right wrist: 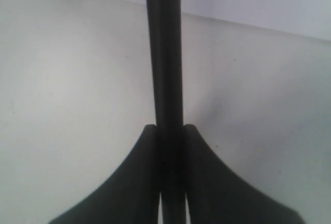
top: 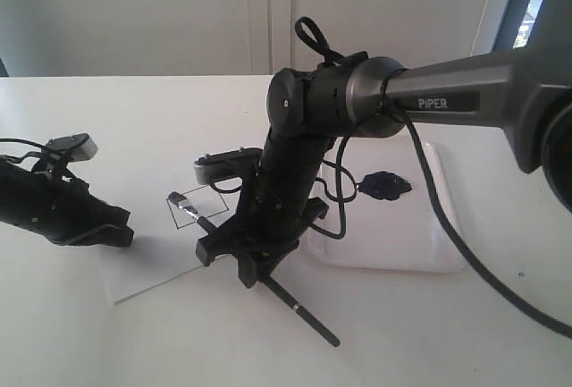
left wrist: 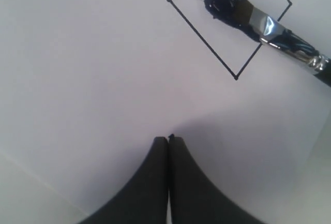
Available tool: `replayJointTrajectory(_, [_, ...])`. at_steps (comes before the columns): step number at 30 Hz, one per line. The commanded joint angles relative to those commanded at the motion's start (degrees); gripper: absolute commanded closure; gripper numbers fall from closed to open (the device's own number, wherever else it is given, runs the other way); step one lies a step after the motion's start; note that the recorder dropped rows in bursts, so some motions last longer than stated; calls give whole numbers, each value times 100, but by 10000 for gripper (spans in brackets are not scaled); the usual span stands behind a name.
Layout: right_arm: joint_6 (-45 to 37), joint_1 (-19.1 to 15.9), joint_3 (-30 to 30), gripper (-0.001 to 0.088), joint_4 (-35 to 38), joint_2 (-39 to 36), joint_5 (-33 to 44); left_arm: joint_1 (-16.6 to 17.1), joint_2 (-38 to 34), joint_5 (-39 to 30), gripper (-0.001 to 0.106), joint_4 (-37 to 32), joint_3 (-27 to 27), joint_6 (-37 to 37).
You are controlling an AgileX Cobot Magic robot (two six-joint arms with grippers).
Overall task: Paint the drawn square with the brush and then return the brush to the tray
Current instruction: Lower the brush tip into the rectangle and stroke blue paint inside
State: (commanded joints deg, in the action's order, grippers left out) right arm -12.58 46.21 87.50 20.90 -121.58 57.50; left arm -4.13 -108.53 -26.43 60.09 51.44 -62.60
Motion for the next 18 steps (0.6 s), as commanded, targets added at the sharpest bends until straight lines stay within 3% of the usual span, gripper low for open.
replayJointTrajectory(18, [237,0,201,868,14,-186,130,0,0,-167,1053,30,0,0])
